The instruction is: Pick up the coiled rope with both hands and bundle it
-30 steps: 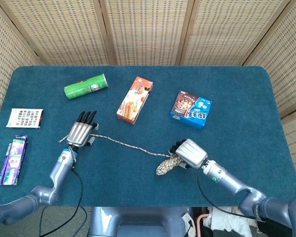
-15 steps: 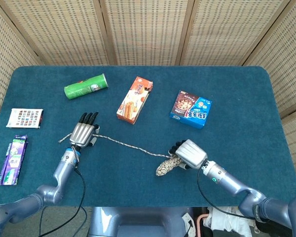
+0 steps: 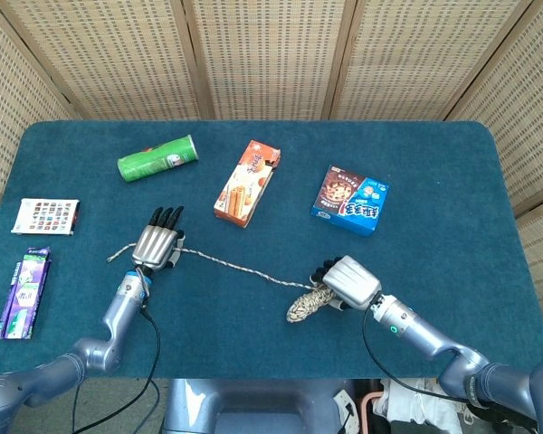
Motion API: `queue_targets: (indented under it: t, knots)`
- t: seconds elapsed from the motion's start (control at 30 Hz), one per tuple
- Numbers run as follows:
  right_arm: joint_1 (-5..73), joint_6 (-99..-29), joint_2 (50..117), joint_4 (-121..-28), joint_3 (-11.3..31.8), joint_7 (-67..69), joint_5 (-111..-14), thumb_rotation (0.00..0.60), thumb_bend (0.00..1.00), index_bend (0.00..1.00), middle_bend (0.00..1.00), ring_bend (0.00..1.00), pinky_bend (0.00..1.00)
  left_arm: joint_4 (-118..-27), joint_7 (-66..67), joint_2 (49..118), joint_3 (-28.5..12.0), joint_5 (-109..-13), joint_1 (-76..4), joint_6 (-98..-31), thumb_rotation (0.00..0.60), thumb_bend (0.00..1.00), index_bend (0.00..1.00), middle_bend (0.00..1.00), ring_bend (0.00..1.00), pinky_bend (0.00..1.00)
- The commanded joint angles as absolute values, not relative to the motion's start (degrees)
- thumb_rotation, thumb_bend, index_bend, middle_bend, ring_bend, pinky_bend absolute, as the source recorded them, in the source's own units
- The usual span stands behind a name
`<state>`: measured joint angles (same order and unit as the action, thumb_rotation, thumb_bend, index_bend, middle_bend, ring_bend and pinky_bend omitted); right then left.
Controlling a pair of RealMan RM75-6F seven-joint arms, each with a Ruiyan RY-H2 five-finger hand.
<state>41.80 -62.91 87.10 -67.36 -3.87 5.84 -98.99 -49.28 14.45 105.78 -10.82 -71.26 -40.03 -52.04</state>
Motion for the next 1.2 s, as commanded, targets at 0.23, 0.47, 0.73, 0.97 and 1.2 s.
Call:
queue_targets:
  t: [0.23,0.47,0.73,0.97,1.2]
  knots:
    - [41.8,-62.7,87.2,-67.3,-4.0,5.7,-99.1,0.600,0.55,0.63,0.53,0.43,0.57,-49.3,14.3,105.7,-10.8,-71.0,-40.0,-52.1,0.600,0.42,0.57,0.00,0.00,0.00]
    - [41.8,-62.6,87.2,-67.5,-3.9,5.7,-99.0,0.600,0.56,0.63,0.53,0.43,0.57,-49.4,14.3,105.5,-10.8,-70.8,-40.1,-52.3,0.600,0.49,0.62,0.00,0.00,0.00]
    - [41.8,-62.6,86.6,-68.8,-3.6,6.4,-98.7,0.600,0.56,0.63,0.53,0.43,0.57,-49.4,14.2,104.7,-10.9,-71.0,-40.0,-53.4,0.600,0.51,0.69,0.00,0.00,0.00]
    - [41.9,-62.8,84.5,-74.3,-2.3,11.3,-96.9,0.600,0.56,0.64,0.54,0.44,0.58,-48.7,14.2,103.7,-10.1,-72.3,-39.9,-54.1,0.600,0.53,0.74,0.00,0.00,0.00]
    - [42.4,-62.0,80.7,-84.7,1.4,14.8,-92.4,0.600,0.60,0.64,0.57,0.46,0.60,-48.3,12.1,102.6,-8.1,-75.6,-39.5,-56.2,0.600,0.54,0.78,0.00,0.00,0.00]
